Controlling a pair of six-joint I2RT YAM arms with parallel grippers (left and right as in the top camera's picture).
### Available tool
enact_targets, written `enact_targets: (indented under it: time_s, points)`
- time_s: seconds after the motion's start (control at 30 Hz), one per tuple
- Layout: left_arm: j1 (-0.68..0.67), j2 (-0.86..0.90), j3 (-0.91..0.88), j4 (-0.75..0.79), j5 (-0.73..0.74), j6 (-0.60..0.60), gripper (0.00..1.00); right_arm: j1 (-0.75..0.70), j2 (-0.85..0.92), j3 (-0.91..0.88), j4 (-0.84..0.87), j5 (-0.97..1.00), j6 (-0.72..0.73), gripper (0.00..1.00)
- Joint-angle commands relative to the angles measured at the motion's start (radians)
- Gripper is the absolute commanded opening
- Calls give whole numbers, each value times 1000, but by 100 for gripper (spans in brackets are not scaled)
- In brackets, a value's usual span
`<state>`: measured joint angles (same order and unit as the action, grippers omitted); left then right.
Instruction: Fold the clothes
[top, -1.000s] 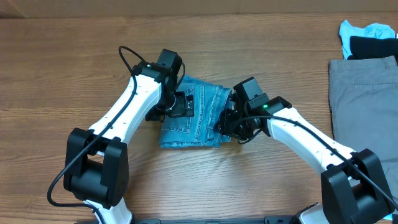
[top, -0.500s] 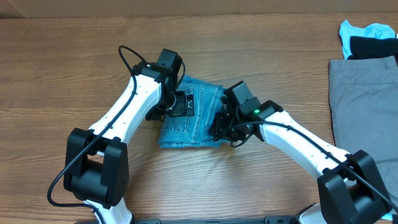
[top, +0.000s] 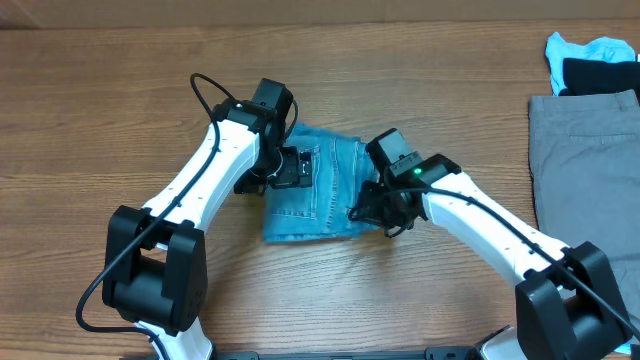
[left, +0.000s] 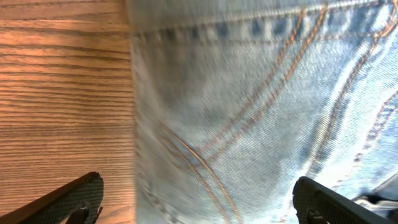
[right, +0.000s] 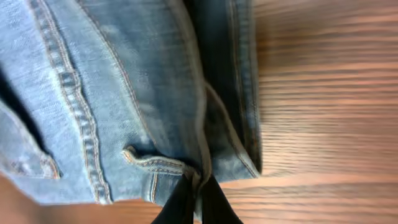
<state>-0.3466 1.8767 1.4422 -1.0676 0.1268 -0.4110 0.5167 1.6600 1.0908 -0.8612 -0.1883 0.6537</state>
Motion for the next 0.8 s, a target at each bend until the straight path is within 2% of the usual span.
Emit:
enact_targets:
  time_s: [0.0,0.07,0.1,0.27,0.33,0.37,0.47,0.5,0.57,0.6,0.63,0.67,0.7,0.73,0.77]
  points:
    - [-1,14,-9,11,-4,23,100,-7,5,28,-26,116,2,4]
    - [-1,14,-9,16,-4,22,100,-3,5,27,-28,116,2,7]
    - [-1,14,-9,20,-3,22,100,1,5,27,-29,121,0,20]
    - [-1,14,-9,12,-3,23,100,-1,5,27,-71,161,39,20]
    - [-1,14,-9,-24,9,22,100,-1,4,31,-69,161,51,20]
    - [-1,14,-9,-49,24,21,95,-2,0,40,-72,161,51,19]
    - [-5,14,-9,-85,11,23,97,-19,-22,82,-74,161,50,20]
    - [-6,14,-9,-87,-7,22,97,-34,-32,108,-74,161,45,25]
    - [-6,14,-9,-90,-21,22,95,-65,-43,167,-76,144,-10,42]
    - [-7,14,-9,-93,-17,21,91,-80,-43,195,-76,128,-35,51]
    - [-7,14,-9,-96,-7,22,86,-91,-43,218,-73,106,-53,56]
    - [-8,14,-9,-98,2,23,81,-103,-43,239,-55,65,-80,57]
    - [-8,14,-9,-99,4,23,70,-112,-43,250,-22,15,-107,55]
    - [-9,14,-9,-98,3,26,64,-118,-43,252,14,-24,-128,45]
    - [-10,14,-9,-94,3,42,59,-121,-42,251,56,-64,-151,30]
